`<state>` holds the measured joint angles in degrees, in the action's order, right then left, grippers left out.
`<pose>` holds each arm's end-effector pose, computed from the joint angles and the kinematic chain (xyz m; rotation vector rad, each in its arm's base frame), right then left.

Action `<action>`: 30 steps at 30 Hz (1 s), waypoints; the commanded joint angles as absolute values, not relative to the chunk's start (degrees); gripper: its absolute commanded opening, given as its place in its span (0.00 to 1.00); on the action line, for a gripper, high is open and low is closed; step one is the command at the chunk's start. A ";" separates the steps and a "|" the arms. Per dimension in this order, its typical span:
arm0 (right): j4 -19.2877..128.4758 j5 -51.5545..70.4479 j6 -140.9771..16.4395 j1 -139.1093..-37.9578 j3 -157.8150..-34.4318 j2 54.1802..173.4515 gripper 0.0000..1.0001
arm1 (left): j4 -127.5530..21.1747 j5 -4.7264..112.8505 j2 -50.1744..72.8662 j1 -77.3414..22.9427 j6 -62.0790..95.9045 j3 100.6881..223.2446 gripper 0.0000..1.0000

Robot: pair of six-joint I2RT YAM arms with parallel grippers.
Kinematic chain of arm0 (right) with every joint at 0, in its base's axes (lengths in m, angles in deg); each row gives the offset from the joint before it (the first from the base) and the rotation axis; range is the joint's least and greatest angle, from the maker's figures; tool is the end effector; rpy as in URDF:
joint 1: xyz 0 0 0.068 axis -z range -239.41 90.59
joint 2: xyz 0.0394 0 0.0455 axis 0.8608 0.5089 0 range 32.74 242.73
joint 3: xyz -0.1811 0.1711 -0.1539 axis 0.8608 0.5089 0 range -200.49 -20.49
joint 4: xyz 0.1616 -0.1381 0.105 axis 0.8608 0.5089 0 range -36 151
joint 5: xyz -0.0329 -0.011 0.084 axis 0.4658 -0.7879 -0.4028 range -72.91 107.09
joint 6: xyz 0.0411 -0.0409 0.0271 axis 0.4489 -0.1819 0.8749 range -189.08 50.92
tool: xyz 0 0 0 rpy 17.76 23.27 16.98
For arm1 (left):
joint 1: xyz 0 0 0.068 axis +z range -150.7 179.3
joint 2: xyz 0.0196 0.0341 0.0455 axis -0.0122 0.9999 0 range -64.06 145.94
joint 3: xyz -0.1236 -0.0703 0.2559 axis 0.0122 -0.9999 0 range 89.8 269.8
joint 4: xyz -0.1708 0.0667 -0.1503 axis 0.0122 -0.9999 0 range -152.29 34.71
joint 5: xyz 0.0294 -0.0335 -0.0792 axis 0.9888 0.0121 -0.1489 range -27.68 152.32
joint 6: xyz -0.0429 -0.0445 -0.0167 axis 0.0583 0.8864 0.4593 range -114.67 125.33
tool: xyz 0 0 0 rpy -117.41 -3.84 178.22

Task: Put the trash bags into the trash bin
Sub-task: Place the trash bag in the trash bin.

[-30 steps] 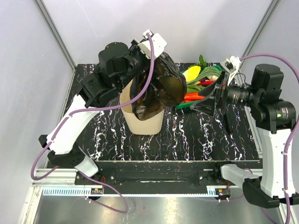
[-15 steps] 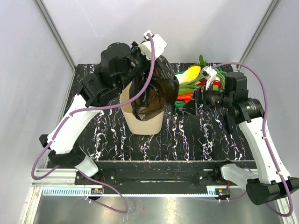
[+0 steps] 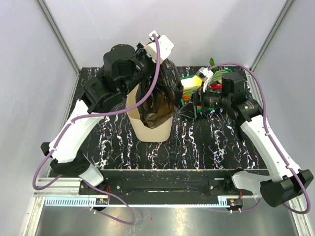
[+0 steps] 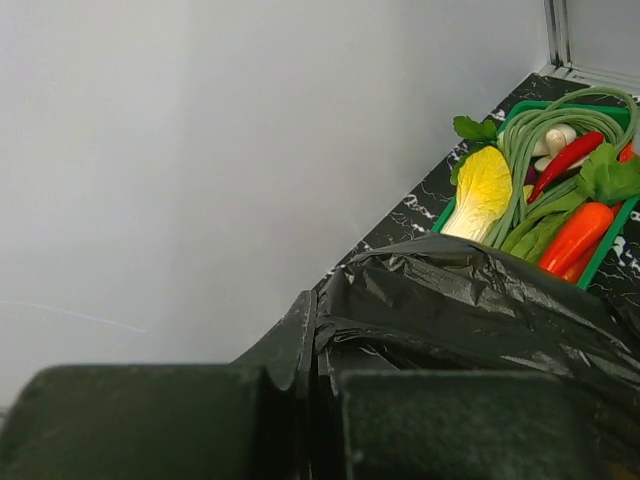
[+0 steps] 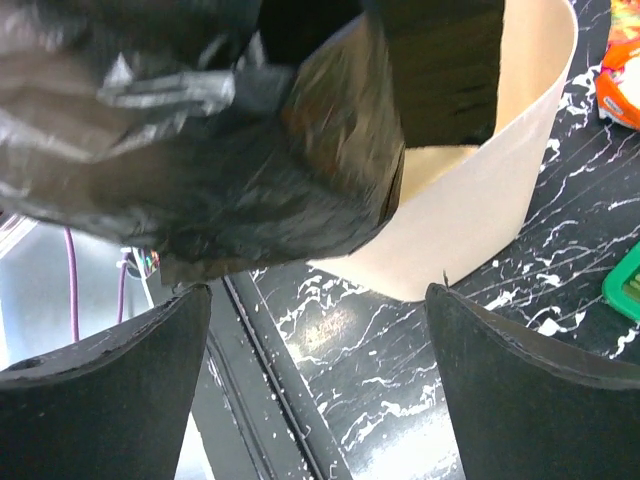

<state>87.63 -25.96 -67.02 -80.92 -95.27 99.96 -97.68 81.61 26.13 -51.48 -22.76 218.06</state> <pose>0.1903 0.1114 0.4158 -0.8146 1.8689 1.0166 0.1876 -0.2041 0.5711 0.8328 1.4151 -0.0257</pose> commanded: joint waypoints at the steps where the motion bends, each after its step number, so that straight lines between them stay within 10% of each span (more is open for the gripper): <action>1: 81.86 -26.59 -66.01 -81.56 -99.32 101.73 0.93 | -97.30 81.31 25.59 -51.33 -21.39 219.88 0.00; 30: 89.42 -24.76 -72.07 -84.54 -116.02 106.91 0.97 | -98.54 79.46 23.57 -51.41 -22.26 215.57 0.00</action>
